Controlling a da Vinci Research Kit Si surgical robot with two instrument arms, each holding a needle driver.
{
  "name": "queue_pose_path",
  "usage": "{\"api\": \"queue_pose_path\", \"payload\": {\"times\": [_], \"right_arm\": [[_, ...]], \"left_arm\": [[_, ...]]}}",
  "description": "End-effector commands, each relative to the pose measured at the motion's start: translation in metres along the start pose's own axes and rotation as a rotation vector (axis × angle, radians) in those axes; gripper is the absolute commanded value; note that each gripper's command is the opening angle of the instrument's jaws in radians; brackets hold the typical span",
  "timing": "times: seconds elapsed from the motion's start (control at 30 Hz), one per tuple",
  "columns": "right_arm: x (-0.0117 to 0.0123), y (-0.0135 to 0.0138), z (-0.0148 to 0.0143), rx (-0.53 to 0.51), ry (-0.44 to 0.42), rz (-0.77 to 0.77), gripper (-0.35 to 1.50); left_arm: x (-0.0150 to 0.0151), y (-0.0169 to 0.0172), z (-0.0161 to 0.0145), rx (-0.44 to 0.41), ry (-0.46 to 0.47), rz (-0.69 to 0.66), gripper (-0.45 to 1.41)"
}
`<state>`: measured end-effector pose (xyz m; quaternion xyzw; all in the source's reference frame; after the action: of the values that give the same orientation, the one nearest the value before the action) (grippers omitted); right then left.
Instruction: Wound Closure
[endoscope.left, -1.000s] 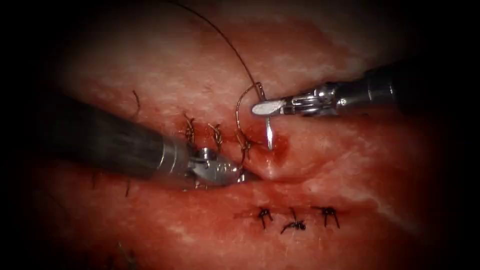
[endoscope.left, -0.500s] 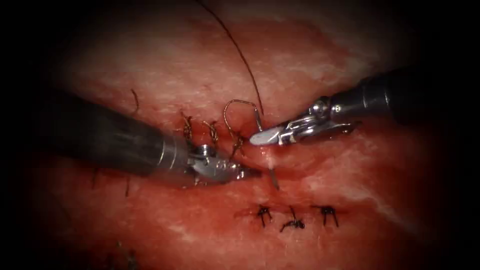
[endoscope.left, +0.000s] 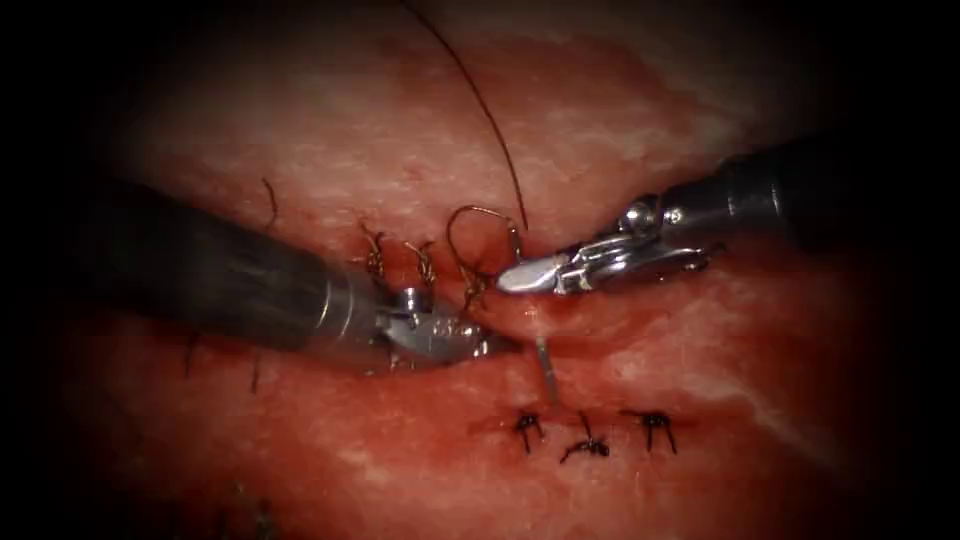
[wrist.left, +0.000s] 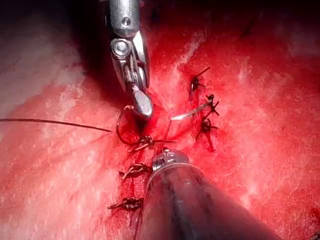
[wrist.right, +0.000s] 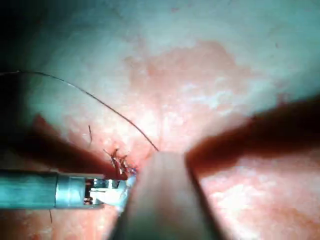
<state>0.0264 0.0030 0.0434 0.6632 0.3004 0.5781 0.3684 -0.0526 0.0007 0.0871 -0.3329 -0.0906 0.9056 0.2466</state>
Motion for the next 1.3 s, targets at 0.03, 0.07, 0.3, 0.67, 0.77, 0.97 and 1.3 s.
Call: {"api": "queue_pose_path", "payload": {"times": [0.03, 0.07, 0.3, 0.67, 0.77, 0.97, 1.3], "right_arm": [[0.0001, 0.001, 0.0002, -0.006, 0.036, -0.071, 1.19], [0.0005, 0.0011, -0.0003, -0.009, 0.06, -0.106, 1.26], [0.0035, 0.0005, -0.0049, -0.019, 0.201, -0.311, 1.35], [0.0058, -0.0014, -0.0096, -0.138, 0.352, -0.837, 1.3], [0.0058, -0.001, -0.0096, -0.172, 0.382, -0.919, 1.3], [0.0052, -0.0007, -0.0093, -0.201, 0.35, -0.973, 1.28], [0.0054, -0.0002, -0.0084, -0.213, 0.335, -1.025, 1.28]], "left_arm": [[0.0, 0.0007, 0.0003, -0.003, -0.002, 0.008, -0.45], [0.0002, 0.0008, 0.0001, -0.005, -0.002, 0.006, -0.45], [0.0021, 0.0023, -0.0019, -0.006, 0.029, 0.042, -0.45], [0.0042, 0.0042, -0.0044, 0.023, 0.136, 0.149, -0.25], [0.0047, 0.0044, -0.0051, 0.029, 0.177, 0.169, -0.03], [0.0054, 0.0039, -0.0061, 0.077, 0.215, 0.161, 0.14], [0.0066, 0.004, -0.0047, 0.119, 0.232, 0.149, 0.26]]}}
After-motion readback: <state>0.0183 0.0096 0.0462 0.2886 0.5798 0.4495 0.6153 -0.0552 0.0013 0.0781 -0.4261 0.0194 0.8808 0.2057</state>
